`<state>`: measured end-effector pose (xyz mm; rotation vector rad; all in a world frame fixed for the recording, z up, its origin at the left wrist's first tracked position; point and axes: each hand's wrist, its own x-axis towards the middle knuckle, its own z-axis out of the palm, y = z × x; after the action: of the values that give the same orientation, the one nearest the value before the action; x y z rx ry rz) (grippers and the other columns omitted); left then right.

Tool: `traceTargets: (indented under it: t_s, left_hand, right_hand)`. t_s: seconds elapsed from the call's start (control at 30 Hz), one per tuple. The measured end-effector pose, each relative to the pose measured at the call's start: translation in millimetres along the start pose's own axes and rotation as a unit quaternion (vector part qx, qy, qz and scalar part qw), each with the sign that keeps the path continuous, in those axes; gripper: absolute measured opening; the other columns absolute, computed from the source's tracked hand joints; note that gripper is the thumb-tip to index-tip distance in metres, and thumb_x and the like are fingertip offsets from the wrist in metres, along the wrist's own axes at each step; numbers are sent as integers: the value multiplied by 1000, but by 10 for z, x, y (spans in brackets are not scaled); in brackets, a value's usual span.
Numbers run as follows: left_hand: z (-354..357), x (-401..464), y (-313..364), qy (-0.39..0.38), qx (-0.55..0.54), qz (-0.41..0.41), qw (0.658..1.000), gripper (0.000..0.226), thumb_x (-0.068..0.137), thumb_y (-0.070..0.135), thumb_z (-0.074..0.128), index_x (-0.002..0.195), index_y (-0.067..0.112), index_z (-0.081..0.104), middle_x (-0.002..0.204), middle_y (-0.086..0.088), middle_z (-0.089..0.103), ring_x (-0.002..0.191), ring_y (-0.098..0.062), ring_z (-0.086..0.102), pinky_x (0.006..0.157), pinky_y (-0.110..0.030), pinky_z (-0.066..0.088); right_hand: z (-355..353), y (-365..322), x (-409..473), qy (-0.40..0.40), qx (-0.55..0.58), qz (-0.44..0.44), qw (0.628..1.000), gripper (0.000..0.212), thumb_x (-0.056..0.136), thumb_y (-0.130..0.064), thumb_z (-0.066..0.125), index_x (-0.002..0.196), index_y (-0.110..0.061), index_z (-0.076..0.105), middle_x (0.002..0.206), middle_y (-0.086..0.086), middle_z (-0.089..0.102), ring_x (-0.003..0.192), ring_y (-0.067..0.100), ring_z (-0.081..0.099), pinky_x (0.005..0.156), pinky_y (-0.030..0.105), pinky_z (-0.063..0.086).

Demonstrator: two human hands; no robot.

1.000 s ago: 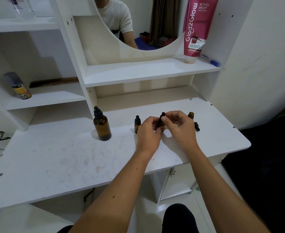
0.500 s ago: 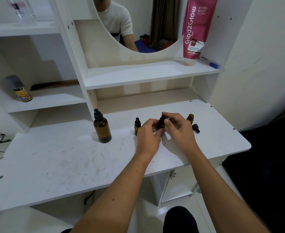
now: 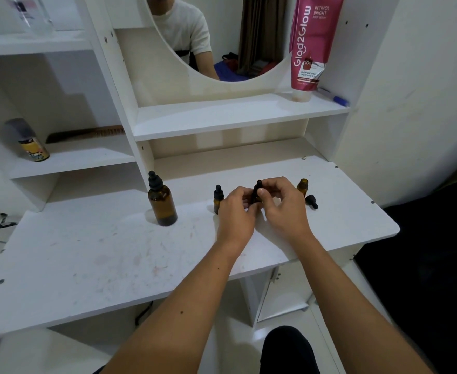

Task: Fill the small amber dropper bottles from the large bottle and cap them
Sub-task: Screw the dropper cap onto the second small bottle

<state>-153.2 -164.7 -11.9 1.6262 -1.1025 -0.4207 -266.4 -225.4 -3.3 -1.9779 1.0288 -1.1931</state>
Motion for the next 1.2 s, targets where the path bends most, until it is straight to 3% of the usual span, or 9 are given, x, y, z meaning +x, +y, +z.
traceTargets:
  t_s: [0.3, 0.5, 0.67, 0.77, 0.87, 0.97, 1.1, 1.2]
  left_hand:
    - [-13, -28, 17, -3, -10, -2, 1000, 19, 98, 12, 69, 117, 15, 70, 103, 10, 72, 98, 1, 68, 88, -15, 55]
    - [-53, -111, 14, -21, -20, -12, 1000, 36, 98, 17, 70, 134, 17, 64, 123, 7, 70, 112, -3, 66, 101, -28, 55]
    - [-165, -275, 27, -19, -2, -32, 999, 54, 94, 29, 76, 142, 16, 57, 138, 2, 64, 125, -9, 62, 108, -34, 52]
    - [-316, -469, 14, -28, 9, -36, 999, 56, 92, 32, 77, 143, 21, 57, 140, 5, 63, 126, -8, 61, 109, -32, 51]
    - [-573, -639, -27, -31, -14, -47, 998, 50, 92, 33, 77, 138, 24, 61, 133, 8, 68, 117, -4, 65, 99, -18, 52]
    - [-921, -715, -101, 15, -16, -57, 998, 39, 91, 35, 77, 128, 31, 64, 121, 13, 71, 104, -1, 67, 85, -10, 54]
    - [-1401, -697, -251, 103, 10, -45, 994, 34, 91, 32, 78, 121, 29, 63, 114, 12, 70, 100, -9, 68, 87, -24, 59]
    - [-1624, -614, -332, 159, 15, -67, 985, 47, 86, 38, 82, 124, 29, 57, 121, 9, 66, 103, -15, 66, 87, -27, 58]
  right_hand:
    - [-10, -17, -25, 4, -6, -8, 1000, 14, 99, -10, 71, 113, -13, 74, 104, -6, 68, 93, -10, 66, 84, 5, 49]
    - [-7, -21, -31, 8, 5, -8, 1000, 20, 98, -13, 72, 118, -15, 74, 108, -2, 72, 96, 4, 71, 89, 16, 56]
    - [-31, -44, -66, 19, 17, -5, 1000, 27, 96, -13, 75, 123, -14, 72, 106, 1, 71, 94, 6, 71, 89, 19, 57]
    - [-53, -79, -117, 32, 20, 4, 999, 30, 96, -14, 76, 125, -15, 70, 106, 2, 71, 97, 13, 70, 89, 17, 56]
    - [-84, -145, -220, 70, 50, 32, 996, 31, 97, -16, 76, 127, -18, 69, 109, 0, 70, 101, 13, 68, 89, 10, 53]
    - [-61, -301, -350, 91, 69, 42, 993, 29, 97, -19, 75, 126, -22, 70, 110, -3, 69, 103, 14, 67, 90, 16, 54]
    - [137, -634, -458, 74, 109, 16, 991, 25, 97, -17, 75, 121, -21, 72, 106, -2, 71, 97, 12, 66, 86, 16, 53]
    - [362, -900, -431, 48, 112, -19, 992, 22, 97, -18, 76, 118, -22, 73, 105, -3, 72, 96, 14, 68, 83, 23, 56]
